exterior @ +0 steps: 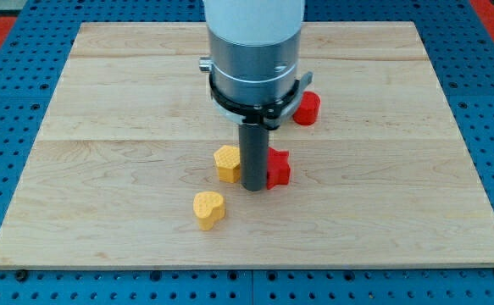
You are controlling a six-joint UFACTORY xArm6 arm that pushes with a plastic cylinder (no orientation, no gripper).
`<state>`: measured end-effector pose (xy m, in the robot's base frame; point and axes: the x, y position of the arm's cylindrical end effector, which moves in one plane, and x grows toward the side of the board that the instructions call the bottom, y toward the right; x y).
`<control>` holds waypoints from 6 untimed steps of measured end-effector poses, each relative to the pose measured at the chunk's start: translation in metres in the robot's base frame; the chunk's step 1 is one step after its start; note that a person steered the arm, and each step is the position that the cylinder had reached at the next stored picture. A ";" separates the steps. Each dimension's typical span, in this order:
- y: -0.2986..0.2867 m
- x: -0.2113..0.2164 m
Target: Push the red star to the yellow hexagon
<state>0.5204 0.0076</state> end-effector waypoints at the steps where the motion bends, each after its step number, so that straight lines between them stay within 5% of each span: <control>1: 0.006 0.012; 3: 0.067 0.004; 6: -0.015 -0.013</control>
